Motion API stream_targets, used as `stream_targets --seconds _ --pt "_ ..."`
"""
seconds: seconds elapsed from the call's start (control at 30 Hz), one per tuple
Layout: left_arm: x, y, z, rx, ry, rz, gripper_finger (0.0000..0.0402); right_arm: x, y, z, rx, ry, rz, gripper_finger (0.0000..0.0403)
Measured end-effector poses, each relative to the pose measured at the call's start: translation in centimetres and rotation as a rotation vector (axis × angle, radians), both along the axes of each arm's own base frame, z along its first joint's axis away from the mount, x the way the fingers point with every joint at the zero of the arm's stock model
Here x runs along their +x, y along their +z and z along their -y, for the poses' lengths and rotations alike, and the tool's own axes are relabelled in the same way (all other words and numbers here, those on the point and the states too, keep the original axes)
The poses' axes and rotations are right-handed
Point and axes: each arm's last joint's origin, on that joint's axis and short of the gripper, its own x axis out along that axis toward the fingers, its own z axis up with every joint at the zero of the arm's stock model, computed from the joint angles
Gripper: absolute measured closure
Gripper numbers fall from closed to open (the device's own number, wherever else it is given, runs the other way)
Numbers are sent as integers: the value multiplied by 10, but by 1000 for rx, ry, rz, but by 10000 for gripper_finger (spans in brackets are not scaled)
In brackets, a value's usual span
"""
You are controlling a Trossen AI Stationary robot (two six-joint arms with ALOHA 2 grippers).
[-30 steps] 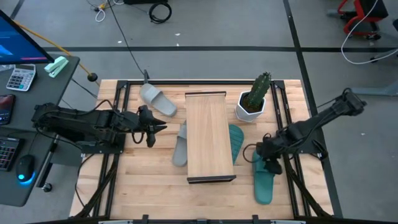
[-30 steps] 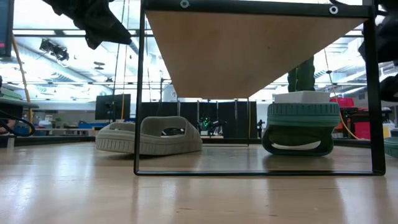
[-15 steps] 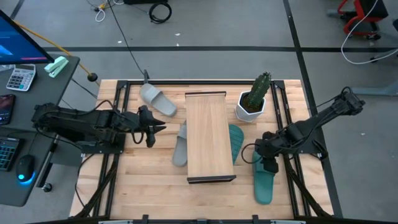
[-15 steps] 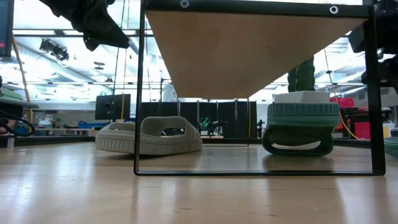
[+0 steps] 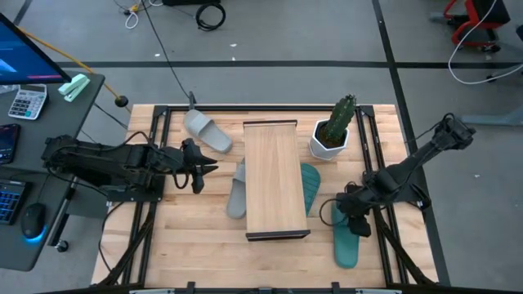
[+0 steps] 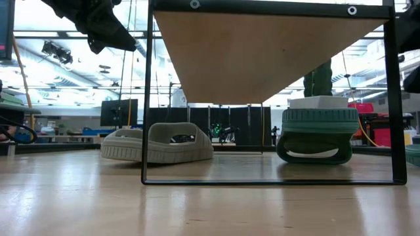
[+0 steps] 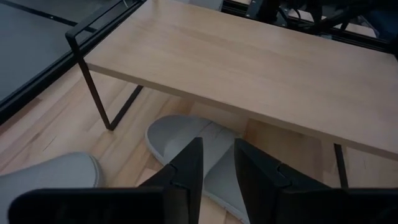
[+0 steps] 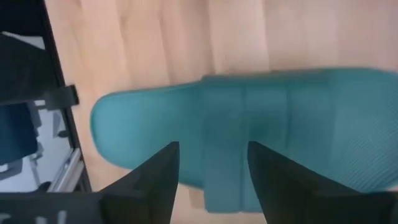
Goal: Pick and place slides into the shelf
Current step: Put the right green slide on the shelf
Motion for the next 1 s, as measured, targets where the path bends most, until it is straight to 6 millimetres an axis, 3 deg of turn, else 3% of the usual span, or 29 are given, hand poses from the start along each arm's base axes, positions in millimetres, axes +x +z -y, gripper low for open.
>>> stream_targets --seconds 0.17,0.7,1.0 --pt "0 0 0 14 -8 -4 305 -6 -1 -6 -51 10 14 208" --pt "0 0 0 24 -7 -6 301 -20 -7 10 -302 -143 -89 223" --pt "0 0 0 24 -7 -6 303 -10 -6 12 -281 -128 -13 225"
